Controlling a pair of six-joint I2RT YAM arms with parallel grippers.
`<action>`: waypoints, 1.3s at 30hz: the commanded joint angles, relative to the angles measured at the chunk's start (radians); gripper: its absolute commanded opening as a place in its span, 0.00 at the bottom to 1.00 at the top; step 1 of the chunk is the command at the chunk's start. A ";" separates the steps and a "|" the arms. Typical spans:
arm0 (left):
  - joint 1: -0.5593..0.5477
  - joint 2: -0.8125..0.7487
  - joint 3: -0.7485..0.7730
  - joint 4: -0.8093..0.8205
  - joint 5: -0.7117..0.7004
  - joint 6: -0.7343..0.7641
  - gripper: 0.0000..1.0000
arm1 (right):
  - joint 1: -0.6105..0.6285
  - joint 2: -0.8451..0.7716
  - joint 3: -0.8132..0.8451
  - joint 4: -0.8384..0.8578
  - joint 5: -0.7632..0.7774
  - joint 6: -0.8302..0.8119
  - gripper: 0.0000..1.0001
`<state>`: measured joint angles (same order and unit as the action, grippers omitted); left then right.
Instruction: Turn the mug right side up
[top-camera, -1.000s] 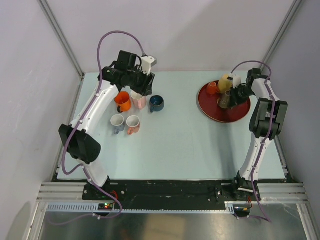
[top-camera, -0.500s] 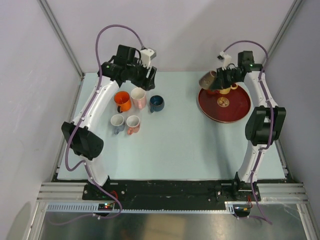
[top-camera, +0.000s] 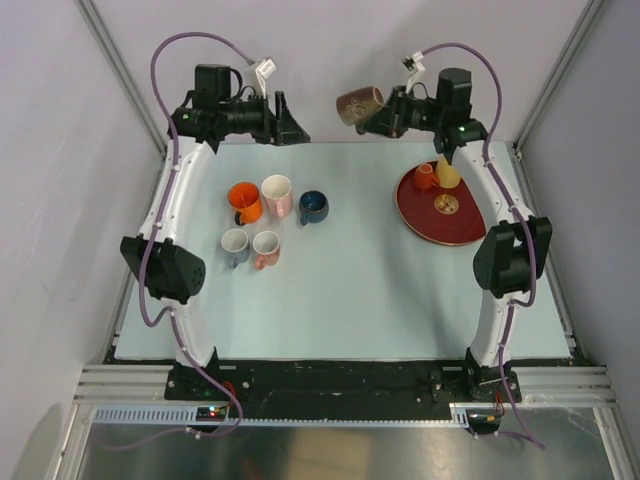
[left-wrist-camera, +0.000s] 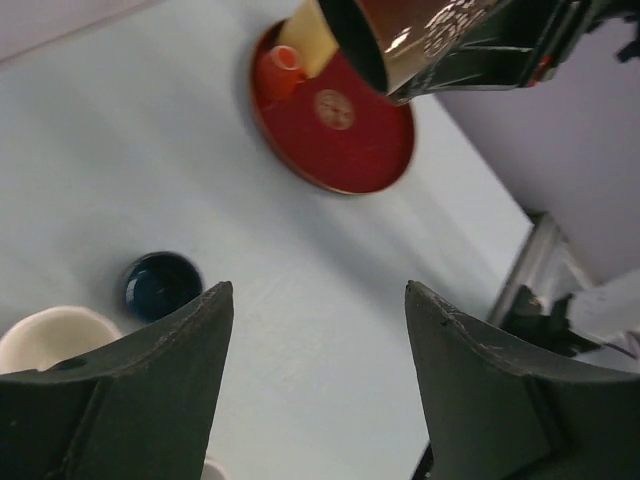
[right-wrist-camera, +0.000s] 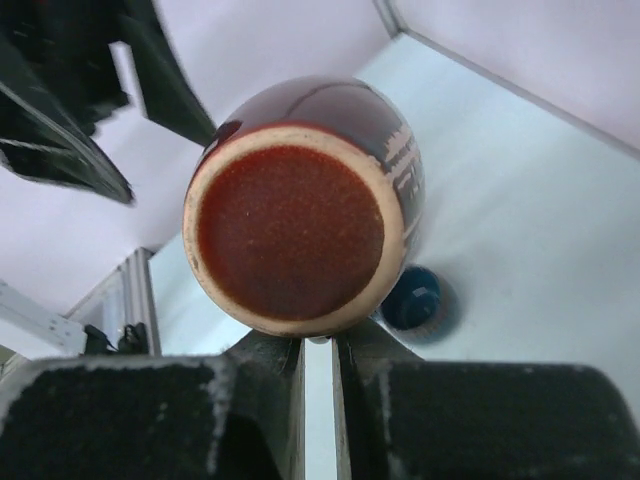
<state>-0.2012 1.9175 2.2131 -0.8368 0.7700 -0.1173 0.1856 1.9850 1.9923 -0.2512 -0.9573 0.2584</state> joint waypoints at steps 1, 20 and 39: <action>0.012 0.030 0.059 0.093 0.227 -0.133 0.74 | 0.089 0.019 0.085 0.285 -0.074 0.182 0.00; 0.025 -0.009 -0.010 0.437 0.309 -0.409 0.58 | 0.213 0.094 0.100 0.335 -0.085 0.213 0.00; 0.008 -0.019 -0.061 0.517 0.319 -0.438 0.01 | 0.246 0.096 0.052 0.207 -0.047 0.119 0.49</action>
<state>-0.1844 1.9633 2.1647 -0.3931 1.0760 -0.5591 0.4068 2.1002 2.0510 -0.0010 -0.9855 0.4248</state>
